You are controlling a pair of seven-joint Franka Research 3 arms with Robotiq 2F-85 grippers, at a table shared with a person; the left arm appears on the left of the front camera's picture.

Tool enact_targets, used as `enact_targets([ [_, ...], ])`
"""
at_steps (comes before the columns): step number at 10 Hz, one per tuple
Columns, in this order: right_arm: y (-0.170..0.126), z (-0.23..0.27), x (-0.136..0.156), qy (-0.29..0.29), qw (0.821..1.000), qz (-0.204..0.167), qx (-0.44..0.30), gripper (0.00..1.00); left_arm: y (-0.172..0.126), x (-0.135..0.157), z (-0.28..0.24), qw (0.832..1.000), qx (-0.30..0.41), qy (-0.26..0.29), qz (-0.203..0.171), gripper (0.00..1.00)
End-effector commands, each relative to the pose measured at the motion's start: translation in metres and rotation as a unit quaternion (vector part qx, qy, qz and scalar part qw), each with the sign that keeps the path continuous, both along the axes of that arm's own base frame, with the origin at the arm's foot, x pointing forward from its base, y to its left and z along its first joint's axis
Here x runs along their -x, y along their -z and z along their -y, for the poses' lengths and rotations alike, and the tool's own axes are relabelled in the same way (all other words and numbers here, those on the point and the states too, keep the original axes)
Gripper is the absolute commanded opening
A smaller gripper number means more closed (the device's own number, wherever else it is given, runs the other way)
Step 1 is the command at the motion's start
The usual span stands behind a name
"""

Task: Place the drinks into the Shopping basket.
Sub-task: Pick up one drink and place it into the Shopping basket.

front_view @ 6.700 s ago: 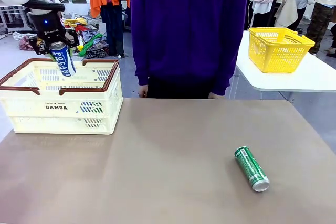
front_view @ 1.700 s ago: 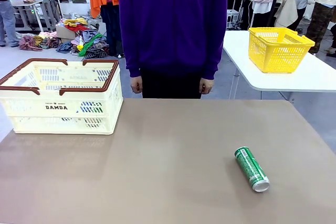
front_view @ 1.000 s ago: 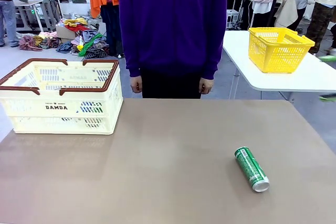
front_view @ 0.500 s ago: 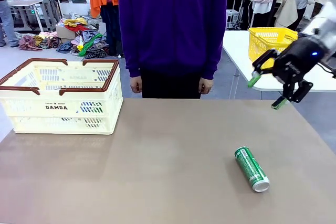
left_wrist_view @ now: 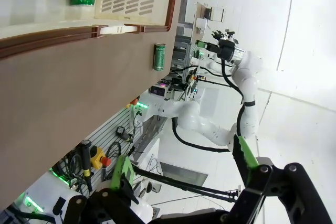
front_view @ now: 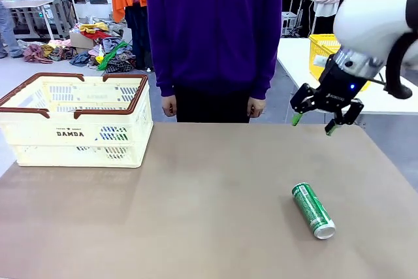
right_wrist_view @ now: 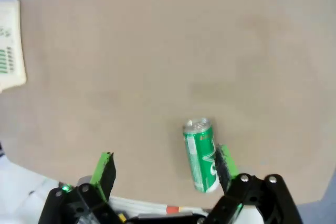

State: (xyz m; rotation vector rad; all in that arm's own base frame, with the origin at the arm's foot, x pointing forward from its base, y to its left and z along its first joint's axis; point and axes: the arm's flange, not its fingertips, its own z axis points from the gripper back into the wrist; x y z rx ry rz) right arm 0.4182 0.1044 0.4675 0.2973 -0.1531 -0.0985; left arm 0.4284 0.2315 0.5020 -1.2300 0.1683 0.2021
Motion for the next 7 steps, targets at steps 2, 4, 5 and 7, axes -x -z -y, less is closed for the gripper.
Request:
enact_targets([
  [2,-0.015,-0.002,-0.005,-0.009,0.999,-0.043,0.006,1.00,-0.003,0.003,0.001,1.000,0.001,0.002,-0.007,1.00],
  [4,-0.015,-0.002,-0.005,-0.009,0.999,-0.043,0.006,1.00,-0.003,0.003,0.001,1.000,0.001,0.002,-0.007,1.00],
  [5,-0.015,-0.002,-0.005,-0.009,0.999,-0.043,0.006,1.00,-0.003,0.003,0.001,1.000,0.001,0.002,-0.007,1.00],
  [7,0.007,-0.011,0.008,-0.075,0.995,-0.053,0.039,1.00,-0.003,0.003,0.001,1.000,0.001,0.002,-0.007,1.00],
])
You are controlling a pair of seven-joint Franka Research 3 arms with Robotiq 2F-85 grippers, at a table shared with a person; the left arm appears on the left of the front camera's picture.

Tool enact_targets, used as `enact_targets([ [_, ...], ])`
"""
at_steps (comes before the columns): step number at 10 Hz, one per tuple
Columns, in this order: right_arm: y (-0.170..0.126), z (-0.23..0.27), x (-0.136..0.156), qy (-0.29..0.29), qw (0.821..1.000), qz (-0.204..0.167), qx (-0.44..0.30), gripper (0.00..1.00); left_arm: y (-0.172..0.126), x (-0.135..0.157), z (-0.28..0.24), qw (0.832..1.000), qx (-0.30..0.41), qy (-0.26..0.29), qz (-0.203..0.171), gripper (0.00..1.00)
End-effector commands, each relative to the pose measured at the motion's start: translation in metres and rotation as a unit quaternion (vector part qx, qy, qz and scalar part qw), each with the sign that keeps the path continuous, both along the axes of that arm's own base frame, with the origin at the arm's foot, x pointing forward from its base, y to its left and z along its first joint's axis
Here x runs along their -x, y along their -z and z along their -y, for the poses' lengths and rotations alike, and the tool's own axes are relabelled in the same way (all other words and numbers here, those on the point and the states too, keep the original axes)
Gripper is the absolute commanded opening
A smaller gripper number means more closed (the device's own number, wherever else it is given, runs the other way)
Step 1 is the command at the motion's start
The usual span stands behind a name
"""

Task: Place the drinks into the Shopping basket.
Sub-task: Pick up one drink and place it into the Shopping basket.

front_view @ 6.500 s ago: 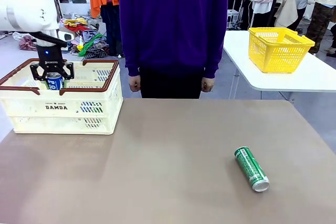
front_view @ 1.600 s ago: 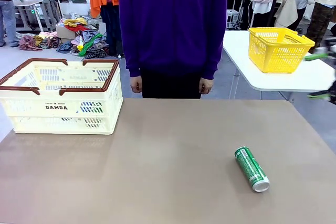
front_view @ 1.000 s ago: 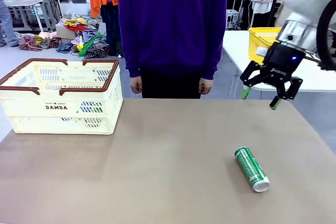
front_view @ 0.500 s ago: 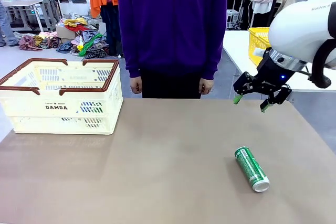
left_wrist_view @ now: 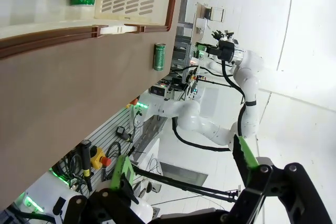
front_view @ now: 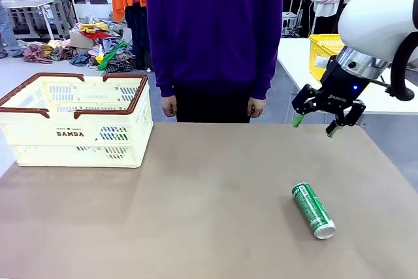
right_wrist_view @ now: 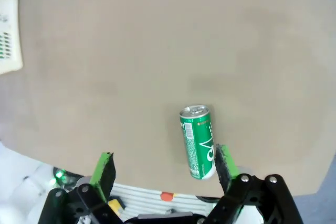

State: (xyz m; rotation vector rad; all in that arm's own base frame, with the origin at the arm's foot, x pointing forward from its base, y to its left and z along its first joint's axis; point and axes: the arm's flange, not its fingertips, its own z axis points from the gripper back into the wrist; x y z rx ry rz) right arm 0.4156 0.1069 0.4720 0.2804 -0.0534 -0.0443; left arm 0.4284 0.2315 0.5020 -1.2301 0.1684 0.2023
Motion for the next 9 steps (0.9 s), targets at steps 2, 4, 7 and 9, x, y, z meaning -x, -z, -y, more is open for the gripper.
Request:
enact_targets([
  [2,0.056,-0.032,0.031,-0.084,0.993,-0.038,0.073,1.00,-0.003,0.003,0.001,1.000,0.001,0.002,-0.007,1.00],
  [4,0.095,-0.044,0.059,-0.080,0.991,-0.039,0.102,1.00,-0.003,0.003,0.001,1.000,0.001,0.002,-0.007,1.00],
  [7,0.143,-0.047,0.065,-0.089,0.989,-0.032,0.118,1.00,-0.003,0.003,0.001,1.000,0.001,0.002,-0.007,1.00],
  [9,0.160,-0.050,0.063,-0.105,0.987,-0.038,0.112,1.00,-0.003,0.003,0.001,1.000,0.001,0.002,-0.007,1.00],
])
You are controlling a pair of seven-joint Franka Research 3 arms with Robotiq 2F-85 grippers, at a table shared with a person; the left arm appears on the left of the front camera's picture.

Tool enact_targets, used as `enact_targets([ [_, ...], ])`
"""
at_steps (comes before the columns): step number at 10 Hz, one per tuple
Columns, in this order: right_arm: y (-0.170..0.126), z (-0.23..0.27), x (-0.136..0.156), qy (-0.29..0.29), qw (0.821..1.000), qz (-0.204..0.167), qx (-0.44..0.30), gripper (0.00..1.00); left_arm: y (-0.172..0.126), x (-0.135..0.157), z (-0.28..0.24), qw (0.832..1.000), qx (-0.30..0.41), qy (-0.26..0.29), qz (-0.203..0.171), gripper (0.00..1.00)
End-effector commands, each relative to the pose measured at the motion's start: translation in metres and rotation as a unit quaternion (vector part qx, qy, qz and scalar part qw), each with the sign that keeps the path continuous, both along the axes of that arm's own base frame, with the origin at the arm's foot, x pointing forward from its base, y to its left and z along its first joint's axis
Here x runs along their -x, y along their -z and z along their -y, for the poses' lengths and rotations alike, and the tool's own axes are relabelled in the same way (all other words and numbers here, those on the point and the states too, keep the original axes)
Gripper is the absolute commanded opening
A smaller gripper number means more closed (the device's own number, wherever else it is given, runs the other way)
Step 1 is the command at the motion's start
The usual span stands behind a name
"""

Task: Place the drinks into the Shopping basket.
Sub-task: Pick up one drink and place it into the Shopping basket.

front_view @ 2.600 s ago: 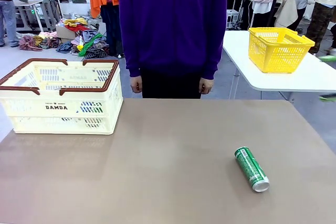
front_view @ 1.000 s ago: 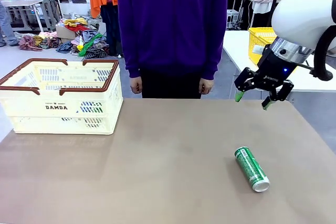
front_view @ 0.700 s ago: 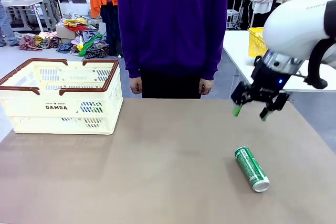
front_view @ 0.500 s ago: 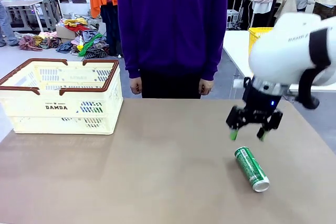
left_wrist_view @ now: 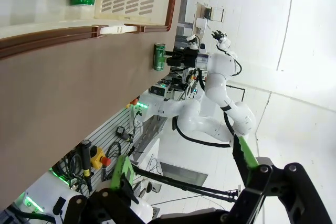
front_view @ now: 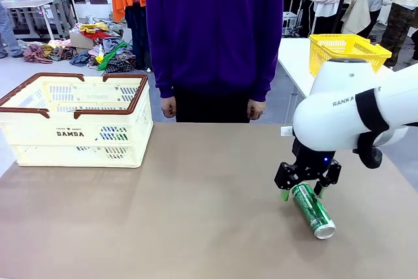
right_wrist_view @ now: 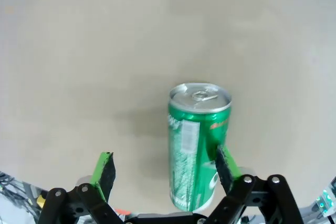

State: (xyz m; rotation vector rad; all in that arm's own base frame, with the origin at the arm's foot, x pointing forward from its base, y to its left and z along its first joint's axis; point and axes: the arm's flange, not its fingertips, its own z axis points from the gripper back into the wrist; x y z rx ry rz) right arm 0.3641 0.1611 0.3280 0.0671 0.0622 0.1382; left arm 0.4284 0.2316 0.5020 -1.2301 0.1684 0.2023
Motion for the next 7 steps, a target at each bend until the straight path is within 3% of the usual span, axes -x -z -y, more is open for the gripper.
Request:
enact_targets([
  [1,0.023,0.005,0.012,0.006,1.000,0.002,0.017,1.00,-0.003,0.003,0.001,1.000,0.001,0.002,-0.007,1.00],
  [7,0.034,0.002,0.013,-0.006,1.000,-0.002,0.023,1.00,-0.003,0.003,0.001,1.000,0.001,0.002,-0.007,1.00],
])
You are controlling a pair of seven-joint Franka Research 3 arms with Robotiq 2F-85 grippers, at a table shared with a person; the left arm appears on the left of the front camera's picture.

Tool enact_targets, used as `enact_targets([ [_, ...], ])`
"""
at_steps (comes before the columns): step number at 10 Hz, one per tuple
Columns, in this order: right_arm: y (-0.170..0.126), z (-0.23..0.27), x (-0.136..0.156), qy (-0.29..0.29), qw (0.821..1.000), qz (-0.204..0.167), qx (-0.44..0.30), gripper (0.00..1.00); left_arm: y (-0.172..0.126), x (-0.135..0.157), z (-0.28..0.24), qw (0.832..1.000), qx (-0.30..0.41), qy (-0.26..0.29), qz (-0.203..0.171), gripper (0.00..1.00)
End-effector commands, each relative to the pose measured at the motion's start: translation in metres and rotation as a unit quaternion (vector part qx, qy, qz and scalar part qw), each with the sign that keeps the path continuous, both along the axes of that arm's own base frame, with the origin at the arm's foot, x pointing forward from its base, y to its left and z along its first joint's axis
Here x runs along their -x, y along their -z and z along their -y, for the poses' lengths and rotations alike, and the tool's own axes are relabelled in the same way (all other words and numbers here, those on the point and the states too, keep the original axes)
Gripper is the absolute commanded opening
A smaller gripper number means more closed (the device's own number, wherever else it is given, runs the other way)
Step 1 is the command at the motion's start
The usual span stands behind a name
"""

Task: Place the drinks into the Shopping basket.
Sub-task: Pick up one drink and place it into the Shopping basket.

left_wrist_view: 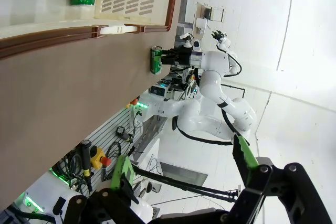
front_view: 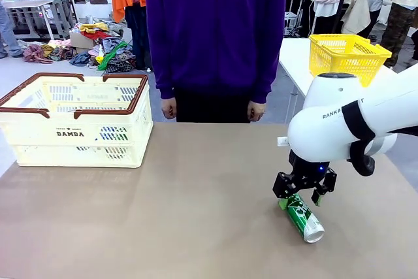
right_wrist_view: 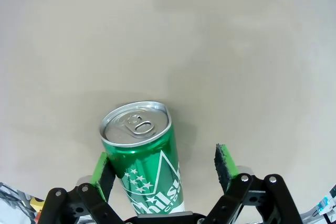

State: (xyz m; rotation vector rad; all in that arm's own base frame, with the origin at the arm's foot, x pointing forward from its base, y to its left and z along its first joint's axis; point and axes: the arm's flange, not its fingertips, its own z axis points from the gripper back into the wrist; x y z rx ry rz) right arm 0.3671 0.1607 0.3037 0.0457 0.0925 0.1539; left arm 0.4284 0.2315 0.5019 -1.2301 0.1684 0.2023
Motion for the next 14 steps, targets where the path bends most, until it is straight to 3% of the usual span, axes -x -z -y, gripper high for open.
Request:
enact_targets([
  [1,0.008,0.001,0.016,0.002,1.000,0.013,0.012,1.00,-0.003,0.003,0.001,1.000,0.001,0.002,-0.007,1.00],
  [3,0.008,0.001,0.017,0.000,1.000,0.003,0.003,1.00,-0.003,0.003,0.001,1.000,0.001,0.002,-0.007,1.00],
  [4,0.010,0.001,0.017,-0.001,1.000,-0.008,0.002,0.40,-0.003,0.003,0.001,1.000,0.001,0.002,-0.007,1.00],
  [5,0.010,0.000,0.017,-0.003,1.000,-0.009,0.002,0.00,-0.003,0.003,0.001,1.000,0.001,0.002,-0.007,1.00],
  [12,0.010,-0.003,0.016,-0.012,1.000,-0.018,-0.010,0.00,-0.003,0.003,0.001,1.000,0.001,0.002,-0.007,1.00],
  [13,-0.005,-0.001,0.016,-0.001,1.000,-0.012,-0.018,0.00,-0.003,0.003,0.001,1.000,0.001,0.002,-0.007,1.00],
  [14,-0.029,-0.004,0.012,0.038,0.999,-0.033,-0.020,0.00,-0.003,0.003,0.001,1.000,0.001,0.002,-0.007,1.00],
])
